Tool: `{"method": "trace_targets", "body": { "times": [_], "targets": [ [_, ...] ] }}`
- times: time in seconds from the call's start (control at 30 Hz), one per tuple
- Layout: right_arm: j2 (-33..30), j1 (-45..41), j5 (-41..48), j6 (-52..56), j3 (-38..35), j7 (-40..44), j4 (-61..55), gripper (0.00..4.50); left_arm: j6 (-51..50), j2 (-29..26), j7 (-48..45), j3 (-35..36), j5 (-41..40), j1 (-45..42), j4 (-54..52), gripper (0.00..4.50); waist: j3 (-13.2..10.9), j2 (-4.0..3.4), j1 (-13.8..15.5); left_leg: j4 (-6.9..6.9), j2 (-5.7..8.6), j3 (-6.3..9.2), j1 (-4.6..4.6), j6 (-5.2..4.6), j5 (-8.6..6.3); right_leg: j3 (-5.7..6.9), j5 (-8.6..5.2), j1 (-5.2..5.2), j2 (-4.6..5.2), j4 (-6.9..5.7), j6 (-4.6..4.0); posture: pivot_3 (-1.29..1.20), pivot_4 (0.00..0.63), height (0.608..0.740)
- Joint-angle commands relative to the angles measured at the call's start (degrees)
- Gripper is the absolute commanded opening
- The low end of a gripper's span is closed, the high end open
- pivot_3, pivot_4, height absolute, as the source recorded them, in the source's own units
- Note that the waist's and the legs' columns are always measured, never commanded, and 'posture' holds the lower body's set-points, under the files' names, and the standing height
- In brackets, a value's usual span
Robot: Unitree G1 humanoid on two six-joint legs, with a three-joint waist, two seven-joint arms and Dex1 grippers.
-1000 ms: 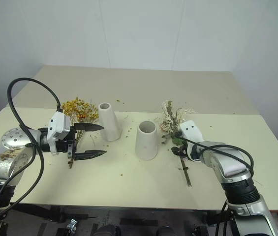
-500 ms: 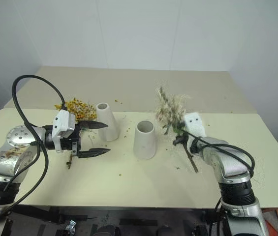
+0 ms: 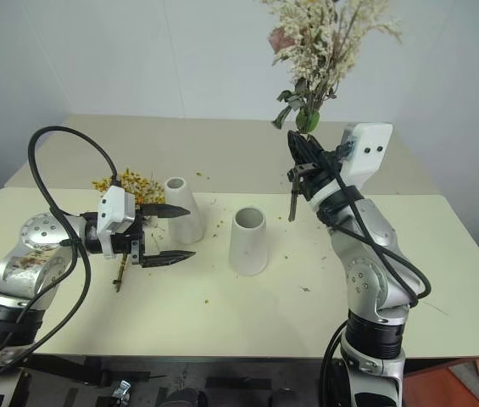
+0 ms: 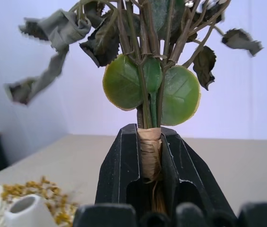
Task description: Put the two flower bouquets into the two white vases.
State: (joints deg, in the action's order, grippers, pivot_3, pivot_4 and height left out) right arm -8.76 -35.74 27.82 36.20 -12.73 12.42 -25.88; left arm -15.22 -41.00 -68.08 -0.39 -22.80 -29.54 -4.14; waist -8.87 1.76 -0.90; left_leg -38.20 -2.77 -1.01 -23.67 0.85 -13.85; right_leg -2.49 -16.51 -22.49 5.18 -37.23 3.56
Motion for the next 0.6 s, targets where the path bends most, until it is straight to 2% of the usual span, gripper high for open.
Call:
{"method": "trace_targets", "body": {
  "times": [0.03,0.4,0.6],
  "targets": [
    [1.20,-2.61,1.87,-4.13,1.55,0.73,-1.97,0.25,-0.70,0.51,1.15,-0.48,0.21,-2.16,-0.53,4.50,0.00,-0.01,0.00,0.00,0.00,0.00,0.00,0.00,0.00,0.00,0.00,0.00,0.00,-0.01,0.00,0.00,0.150,0.740],
    [3.55,-1.40,2.69,-7.30,7.41,2.87,-2.21,0.25,-2.42,2.11,1.73,-1.79,0.96,-7.89,3.37,4.50,-0.01,-0.01,-0.01,0.00,0.00,0.01,0.01,0.00,0.00,0.01,0.00,-0.01,0.00,-0.38,0.00,0.00,0.150,0.740],
    [4.75,0.60,1.18,-9.07,10.67,2.59,-1.19,0.25,-4.95,3.18,0.82,-0.47,-2.14,-9.15,3.38,4.50,-0.01,-0.01,-0.10,0.00,0.00,0.01,0.00,0.00,0.00,0.01,0.00,-0.02,0.00,-0.38,0.00,0.00,0.150,0.740]
  ]
}}
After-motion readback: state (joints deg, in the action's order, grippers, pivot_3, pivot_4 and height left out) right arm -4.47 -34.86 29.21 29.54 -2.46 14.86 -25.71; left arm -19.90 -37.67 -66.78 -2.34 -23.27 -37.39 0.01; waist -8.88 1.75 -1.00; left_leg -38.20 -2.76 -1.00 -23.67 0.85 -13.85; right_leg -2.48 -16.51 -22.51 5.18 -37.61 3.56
